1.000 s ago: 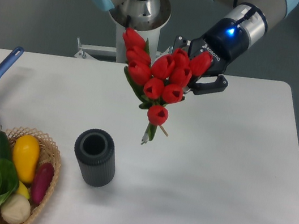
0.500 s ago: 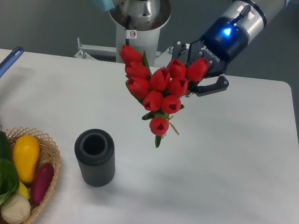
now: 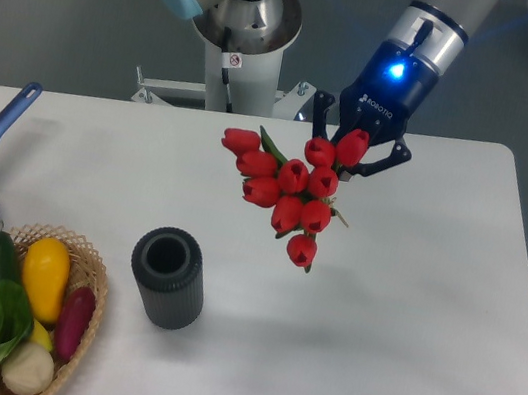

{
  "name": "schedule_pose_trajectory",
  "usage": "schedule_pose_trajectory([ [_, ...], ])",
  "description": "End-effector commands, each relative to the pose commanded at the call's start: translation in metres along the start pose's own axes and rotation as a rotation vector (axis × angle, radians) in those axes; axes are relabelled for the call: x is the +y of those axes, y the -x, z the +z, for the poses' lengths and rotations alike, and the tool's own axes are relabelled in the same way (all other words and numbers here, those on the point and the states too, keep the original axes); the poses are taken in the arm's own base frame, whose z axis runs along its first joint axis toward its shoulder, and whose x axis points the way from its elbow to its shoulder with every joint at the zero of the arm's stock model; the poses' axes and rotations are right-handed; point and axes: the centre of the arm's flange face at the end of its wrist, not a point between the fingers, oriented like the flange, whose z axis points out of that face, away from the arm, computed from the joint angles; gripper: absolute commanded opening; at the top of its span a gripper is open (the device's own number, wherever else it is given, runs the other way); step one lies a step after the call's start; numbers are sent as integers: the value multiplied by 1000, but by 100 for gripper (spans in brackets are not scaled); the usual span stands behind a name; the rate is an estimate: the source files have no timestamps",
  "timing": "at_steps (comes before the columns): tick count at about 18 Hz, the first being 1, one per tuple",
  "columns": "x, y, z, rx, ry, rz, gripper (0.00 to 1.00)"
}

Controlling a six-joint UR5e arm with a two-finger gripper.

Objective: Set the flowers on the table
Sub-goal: 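Tilt the held tulips sideways, stems swinging away from the vase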

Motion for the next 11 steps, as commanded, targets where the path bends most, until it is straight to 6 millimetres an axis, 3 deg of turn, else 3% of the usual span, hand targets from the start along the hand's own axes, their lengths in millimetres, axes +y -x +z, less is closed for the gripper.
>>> schedule_pose_trajectory([
  [11,-5,-29,43,58,383,64,24],
])
